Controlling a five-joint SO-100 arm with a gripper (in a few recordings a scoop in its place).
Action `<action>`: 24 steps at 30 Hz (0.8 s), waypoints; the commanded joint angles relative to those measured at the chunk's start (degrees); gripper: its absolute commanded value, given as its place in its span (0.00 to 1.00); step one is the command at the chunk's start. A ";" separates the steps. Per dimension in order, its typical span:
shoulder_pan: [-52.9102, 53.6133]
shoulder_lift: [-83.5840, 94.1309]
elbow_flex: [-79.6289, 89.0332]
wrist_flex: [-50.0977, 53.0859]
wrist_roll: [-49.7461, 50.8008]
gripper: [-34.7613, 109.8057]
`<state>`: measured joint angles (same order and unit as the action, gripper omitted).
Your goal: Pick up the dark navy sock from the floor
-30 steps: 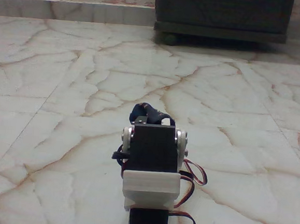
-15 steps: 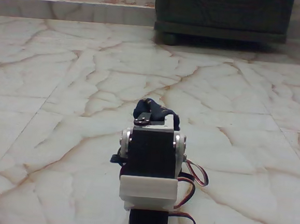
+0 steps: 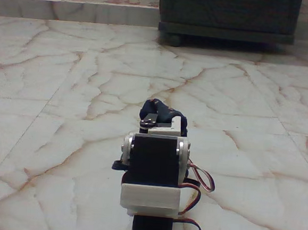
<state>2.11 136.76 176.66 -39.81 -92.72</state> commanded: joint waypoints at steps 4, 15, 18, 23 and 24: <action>0.97 3.78 -0.09 0.79 1.32 0.24; 0.88 3.78 -0.09 0.26 2.02 0.24; 0.70 3.78 -0.09 0.62 2.11 0.24; 0.70 3.87 -0.09 -0.35 2.55 0.24; 0.70 3.87 -0.09 -0.44 2.64 0.24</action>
<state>2.64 138.25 176.66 -39.38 -90.62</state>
